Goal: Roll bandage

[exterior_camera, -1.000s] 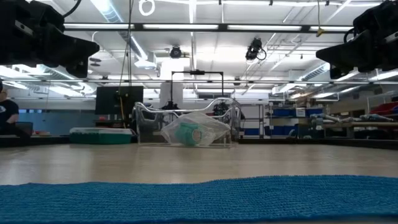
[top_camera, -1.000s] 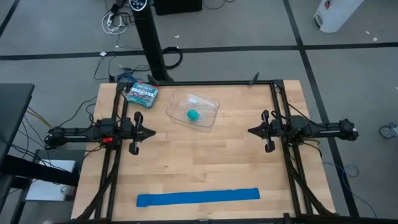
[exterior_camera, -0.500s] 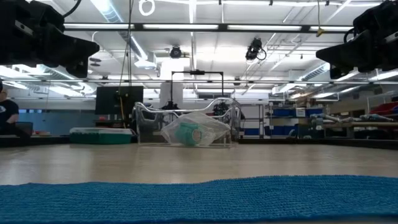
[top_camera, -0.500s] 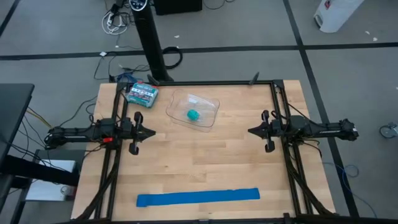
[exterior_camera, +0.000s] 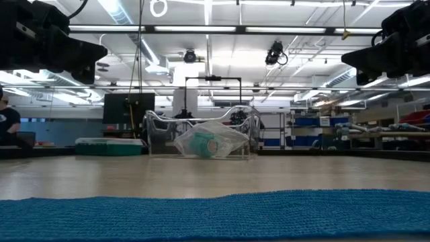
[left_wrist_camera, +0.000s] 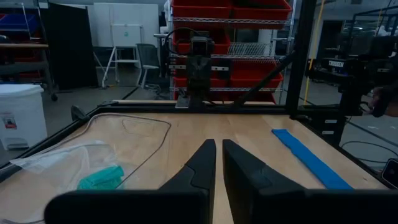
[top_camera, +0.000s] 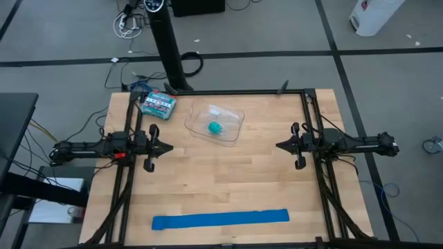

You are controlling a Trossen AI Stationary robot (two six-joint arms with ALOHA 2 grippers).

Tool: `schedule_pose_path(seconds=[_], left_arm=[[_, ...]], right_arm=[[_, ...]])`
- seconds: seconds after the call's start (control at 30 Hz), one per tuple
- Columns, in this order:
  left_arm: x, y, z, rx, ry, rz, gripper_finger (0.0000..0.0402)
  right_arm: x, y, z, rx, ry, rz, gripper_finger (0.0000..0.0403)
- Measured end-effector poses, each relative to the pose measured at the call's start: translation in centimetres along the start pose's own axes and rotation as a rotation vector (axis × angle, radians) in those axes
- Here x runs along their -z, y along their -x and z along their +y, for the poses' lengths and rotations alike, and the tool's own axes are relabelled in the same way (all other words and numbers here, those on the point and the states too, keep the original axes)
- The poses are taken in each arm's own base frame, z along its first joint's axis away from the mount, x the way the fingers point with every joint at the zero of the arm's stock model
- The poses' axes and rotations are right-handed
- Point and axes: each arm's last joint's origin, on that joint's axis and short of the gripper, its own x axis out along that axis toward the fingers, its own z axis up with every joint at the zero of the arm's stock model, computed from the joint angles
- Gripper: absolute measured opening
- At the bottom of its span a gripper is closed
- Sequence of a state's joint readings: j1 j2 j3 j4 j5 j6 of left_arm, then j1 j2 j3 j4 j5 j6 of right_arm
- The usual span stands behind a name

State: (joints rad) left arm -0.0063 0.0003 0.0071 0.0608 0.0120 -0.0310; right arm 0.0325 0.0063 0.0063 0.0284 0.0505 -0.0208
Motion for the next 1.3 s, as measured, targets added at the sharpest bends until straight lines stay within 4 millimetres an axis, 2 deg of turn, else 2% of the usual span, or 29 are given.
schedule_pose_path(seconds=[0.23,0.7,0.93,1.1,1.3], left_arm=[[0.0,0.0,0.0,0.0,0.0,0.0,0.0037],[0.0,0.0,0.0,0.0,0.0,0.0,0.0037],[-0.1,0.0,0.0,0.0,0.0,-0.013,0.0037],[-0.9,0.0,0.0,0.006,0.082,-0.088,0.0037],[-1.7,0.1,-0.1,0.017,0.133,-0.172,0.0037]], right_arm=[[-0.7,0.0,0.0,0.001,-0.011,-0.067,0.0007],[-2.4,0.1,-0.1,0.001,-0.158,-0.252,0.0006],[-1.4,-1.6,1.0,-0.09,-0.193,-0.066,0.0001],[-3.4,-3.1,1.6,-0.134,-0.161,-0.143,0.0001],[-5.0,-5.7,2.5,-0.148,-0.134,-0.098,0.0001]])
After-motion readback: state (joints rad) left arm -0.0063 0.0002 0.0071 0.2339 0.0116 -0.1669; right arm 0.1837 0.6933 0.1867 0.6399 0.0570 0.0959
